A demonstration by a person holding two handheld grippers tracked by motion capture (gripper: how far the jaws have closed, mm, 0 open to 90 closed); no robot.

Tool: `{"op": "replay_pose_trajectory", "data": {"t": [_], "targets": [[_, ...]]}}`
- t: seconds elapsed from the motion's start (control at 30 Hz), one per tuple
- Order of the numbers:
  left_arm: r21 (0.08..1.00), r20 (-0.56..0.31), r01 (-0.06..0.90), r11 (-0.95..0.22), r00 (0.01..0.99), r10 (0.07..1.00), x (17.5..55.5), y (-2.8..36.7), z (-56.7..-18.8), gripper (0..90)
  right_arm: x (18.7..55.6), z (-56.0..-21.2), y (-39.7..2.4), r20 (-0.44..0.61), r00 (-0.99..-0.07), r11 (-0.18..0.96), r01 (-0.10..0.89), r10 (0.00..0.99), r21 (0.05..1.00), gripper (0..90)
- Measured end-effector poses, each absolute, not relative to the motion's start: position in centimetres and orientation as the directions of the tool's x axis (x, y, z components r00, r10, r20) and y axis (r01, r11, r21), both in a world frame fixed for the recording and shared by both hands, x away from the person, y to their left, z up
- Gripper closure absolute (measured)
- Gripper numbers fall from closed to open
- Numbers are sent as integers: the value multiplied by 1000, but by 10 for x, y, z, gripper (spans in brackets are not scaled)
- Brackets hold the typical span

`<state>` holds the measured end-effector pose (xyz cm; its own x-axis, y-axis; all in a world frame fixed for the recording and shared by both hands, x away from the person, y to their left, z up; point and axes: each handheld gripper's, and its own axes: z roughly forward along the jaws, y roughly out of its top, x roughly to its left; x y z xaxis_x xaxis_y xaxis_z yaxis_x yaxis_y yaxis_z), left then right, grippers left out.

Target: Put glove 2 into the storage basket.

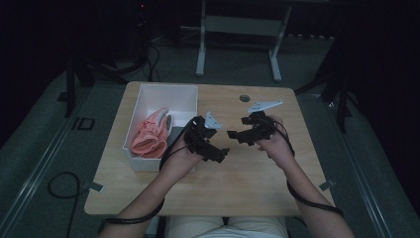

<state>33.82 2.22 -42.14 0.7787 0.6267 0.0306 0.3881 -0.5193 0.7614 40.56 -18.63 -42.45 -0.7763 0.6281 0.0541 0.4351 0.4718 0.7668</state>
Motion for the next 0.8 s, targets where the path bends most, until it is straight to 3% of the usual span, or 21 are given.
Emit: {"op": "replay_pose_trajectory", "data": {"t": [0.4, 0.8], "targets": [[768, 14, 329, -550, 850, 527, 311, -9, -441, 19, 386, -458, -211, 38, -769, 475, 432, 638, 767, 153], [777, 11, 309, -549, 865, 501, 300, -22, -474, 19, 369, -499, -226, 5, -779, 522, 426, 627, 739, 155]]}}
